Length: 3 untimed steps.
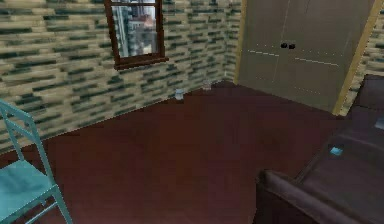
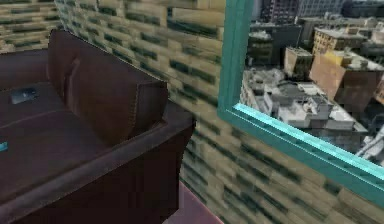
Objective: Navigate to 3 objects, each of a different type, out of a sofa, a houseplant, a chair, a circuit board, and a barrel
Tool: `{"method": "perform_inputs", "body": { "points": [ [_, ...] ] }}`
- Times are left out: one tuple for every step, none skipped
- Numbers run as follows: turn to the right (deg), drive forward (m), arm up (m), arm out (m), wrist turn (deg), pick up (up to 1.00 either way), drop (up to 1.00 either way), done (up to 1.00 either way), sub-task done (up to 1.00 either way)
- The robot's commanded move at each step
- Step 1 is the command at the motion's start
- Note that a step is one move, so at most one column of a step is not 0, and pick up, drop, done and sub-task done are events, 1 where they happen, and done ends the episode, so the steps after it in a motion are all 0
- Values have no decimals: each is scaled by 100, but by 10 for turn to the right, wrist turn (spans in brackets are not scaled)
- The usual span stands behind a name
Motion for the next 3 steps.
{"method": "perform_inputs", "body": {
  "points": [
    [-180,0,0,0,0,0,0,0,0],
    [0,55,0,0,0,0,0,0,0],
    [-270,0,0,0,0,0,0,0,0]
  ]
}}
